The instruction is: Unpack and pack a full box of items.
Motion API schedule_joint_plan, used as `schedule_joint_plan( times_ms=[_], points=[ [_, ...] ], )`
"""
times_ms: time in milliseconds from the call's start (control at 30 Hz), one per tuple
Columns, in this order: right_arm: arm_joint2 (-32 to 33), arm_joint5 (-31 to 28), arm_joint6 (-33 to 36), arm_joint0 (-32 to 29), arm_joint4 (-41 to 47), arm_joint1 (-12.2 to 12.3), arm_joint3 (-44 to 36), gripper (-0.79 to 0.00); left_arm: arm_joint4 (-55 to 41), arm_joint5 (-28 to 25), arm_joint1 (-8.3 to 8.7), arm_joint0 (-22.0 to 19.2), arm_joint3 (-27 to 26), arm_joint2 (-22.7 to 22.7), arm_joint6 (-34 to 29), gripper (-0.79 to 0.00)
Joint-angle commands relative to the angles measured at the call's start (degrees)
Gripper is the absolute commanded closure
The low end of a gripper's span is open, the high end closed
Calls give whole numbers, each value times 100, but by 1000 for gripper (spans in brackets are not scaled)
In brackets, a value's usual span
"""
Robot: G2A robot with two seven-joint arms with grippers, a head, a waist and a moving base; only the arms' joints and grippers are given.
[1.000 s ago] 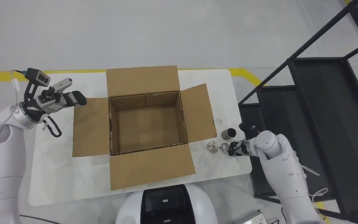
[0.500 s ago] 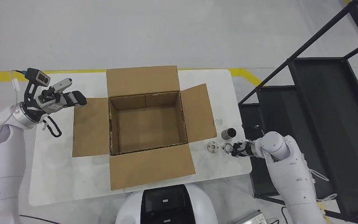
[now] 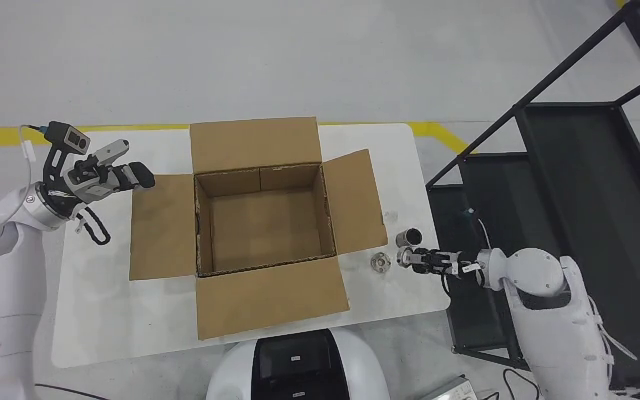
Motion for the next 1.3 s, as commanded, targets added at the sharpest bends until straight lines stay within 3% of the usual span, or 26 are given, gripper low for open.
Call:
schedule_joint_plan(
  times_ms=[0,300,533,667,867,1267],
  points=[
    [87,-76,-91,4,218,9,-144,0,0,0,0,0,0,0,0,-785],
    [-29,-555,-248,359,608,74,-684,0,0,0,0,0,0,0,0,-785],
    [-931,-590,133,991,472,123,-1159,0,0,0,0,0,0,0,0,-785],
    [-1945,45,92,1625,-83,93,-1101,0,0,0,0,0,0,0,0,-785],
    [-3586,1148,-237,2879,-399,-99,-382,0,0,0,0,0,0,0,0,-785],
    [-6170,3483,-1701,4551,-1777,-744,1129,0,0,0,0,0,0,0,0,-785]
  ],
)
